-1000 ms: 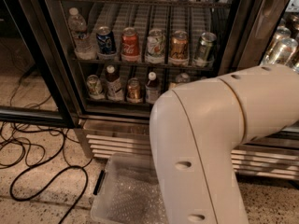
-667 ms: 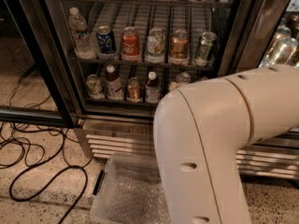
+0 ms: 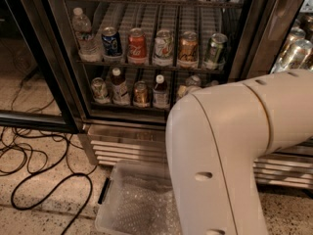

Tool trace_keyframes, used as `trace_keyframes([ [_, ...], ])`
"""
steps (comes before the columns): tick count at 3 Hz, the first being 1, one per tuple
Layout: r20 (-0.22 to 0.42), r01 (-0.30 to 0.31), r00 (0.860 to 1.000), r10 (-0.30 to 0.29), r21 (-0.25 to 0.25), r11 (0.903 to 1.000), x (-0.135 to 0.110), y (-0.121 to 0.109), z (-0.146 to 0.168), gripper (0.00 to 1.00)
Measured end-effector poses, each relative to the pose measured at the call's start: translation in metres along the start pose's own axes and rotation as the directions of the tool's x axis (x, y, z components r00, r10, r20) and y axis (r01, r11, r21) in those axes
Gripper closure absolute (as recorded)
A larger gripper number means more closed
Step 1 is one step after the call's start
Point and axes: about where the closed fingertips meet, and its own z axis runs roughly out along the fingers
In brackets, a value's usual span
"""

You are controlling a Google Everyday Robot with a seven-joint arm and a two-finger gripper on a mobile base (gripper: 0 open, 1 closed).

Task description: Pick water bottle from bottom shelf of fridge

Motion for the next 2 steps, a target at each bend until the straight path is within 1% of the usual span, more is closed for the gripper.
trace_keyframes([
  [1,0.0,0.0,1.0,0.0,-0.004,1.0,0.0004,0.0009,-0.0002,1.0],
  [2,0.009,0.009,1.0,-0.009,-0.019,0.9998,-0.0009,0.0016,-0.0058,1.0],
])
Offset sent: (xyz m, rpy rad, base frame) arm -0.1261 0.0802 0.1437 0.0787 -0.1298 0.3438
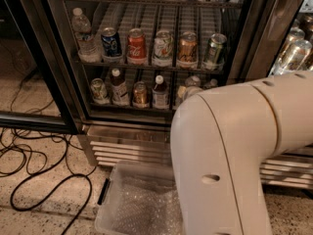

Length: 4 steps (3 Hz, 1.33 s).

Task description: Pick water bottle from bottom shelf of fridge

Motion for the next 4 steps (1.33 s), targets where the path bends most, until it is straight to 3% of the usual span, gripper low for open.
trace_keyframes([
  [4,0.024,0.017,1.0,-0.017,-0.019,0.9997,-0.003,0.015,-0.007,1.0],
])
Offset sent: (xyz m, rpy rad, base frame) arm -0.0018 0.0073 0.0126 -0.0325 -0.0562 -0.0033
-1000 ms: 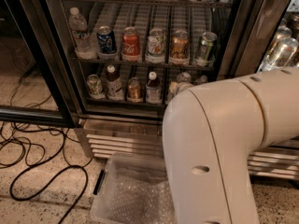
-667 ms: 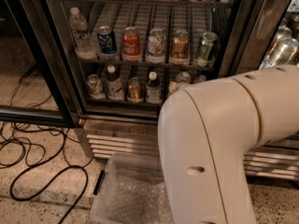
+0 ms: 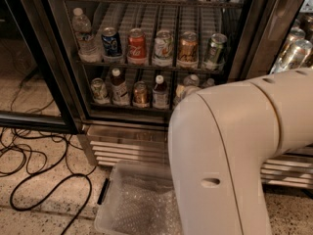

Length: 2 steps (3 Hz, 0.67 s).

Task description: Pick water bottle from bottom shelf of fridge

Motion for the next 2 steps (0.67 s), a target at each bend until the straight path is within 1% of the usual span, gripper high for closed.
trace_keyframes([
  [1,-0.007,-0.003,1.0,0.003,-0.008,1.0,0.0,0.004,-0.003,1.0],
  [2,-0.059,-0.024,0.998,0.021,-0.064,0.9976,-0.001,0.028,-0.03,1.0],
])
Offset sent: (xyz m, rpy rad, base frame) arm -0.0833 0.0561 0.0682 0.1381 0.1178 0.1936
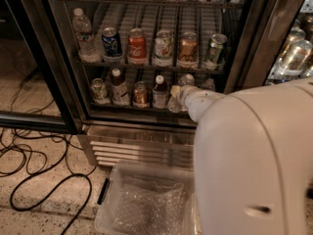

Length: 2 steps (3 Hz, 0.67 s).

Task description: Pick water bottle from bottom shelf of fridge

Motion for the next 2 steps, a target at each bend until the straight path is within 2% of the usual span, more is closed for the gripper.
trace_keyframes([
  [1,-0.071,-0.044,0.997,0.039,-0.057,0.9974,-0.004,0.022,-0.037,1.0],
  [2,-0.136,-0.099,0.986,0.093,-0.042,0.9941,-0.002,0.006,-0.066,1.0],
])
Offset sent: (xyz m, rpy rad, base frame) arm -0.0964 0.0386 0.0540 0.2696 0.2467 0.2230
